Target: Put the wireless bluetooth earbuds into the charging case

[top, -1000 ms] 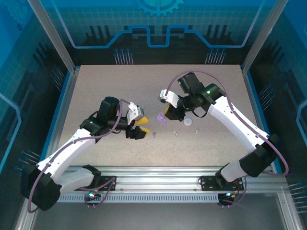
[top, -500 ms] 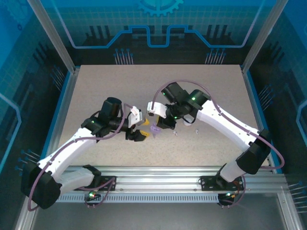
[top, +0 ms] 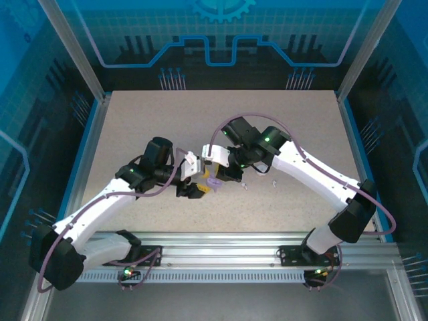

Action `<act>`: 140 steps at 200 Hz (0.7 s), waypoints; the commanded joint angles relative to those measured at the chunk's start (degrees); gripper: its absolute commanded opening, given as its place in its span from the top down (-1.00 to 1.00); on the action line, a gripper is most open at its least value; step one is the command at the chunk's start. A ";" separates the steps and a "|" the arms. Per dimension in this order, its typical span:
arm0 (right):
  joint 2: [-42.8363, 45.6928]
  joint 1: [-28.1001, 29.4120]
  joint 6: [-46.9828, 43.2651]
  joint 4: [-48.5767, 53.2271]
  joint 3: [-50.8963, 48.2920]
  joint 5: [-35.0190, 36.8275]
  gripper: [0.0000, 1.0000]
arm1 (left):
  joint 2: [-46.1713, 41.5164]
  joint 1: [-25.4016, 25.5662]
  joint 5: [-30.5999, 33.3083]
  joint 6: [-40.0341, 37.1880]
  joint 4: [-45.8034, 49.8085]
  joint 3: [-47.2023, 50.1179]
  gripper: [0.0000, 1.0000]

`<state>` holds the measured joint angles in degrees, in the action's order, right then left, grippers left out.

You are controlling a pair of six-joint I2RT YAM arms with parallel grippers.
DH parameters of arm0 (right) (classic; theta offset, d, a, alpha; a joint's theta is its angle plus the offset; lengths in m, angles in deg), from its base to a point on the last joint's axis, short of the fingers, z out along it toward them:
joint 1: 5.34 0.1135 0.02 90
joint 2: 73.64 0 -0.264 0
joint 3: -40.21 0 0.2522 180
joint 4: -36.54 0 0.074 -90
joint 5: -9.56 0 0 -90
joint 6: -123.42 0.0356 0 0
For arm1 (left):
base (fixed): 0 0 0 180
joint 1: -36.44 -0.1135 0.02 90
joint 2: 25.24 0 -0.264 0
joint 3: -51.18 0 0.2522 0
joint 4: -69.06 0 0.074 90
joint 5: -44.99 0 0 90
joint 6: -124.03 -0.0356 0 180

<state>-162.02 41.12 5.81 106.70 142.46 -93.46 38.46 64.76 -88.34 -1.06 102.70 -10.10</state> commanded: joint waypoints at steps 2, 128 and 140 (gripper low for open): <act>0.64 1.13 -1.70 -0.39 1.51 -0.78 0.75 | 1.02 0.31 -0.24 -1.20 0.97 -1.43 0.00; 0.75 2.30 -2.79 -0.05 1.55 -1.83 0.75 | 1.22 0.57 0.16 0.76 -1.25 -1.24 0.28; 0.84 2.39 -2.79 -0.06 1.56 -1.70 0.75 | 1.25 0.47 0.49 1.28 -1.57 -1.17 0.12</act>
<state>-162.02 41.27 5.28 106.00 142.48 -93.09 38.96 64.98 -88.05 -1.41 102.50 -10.10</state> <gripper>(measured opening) 0.129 0.389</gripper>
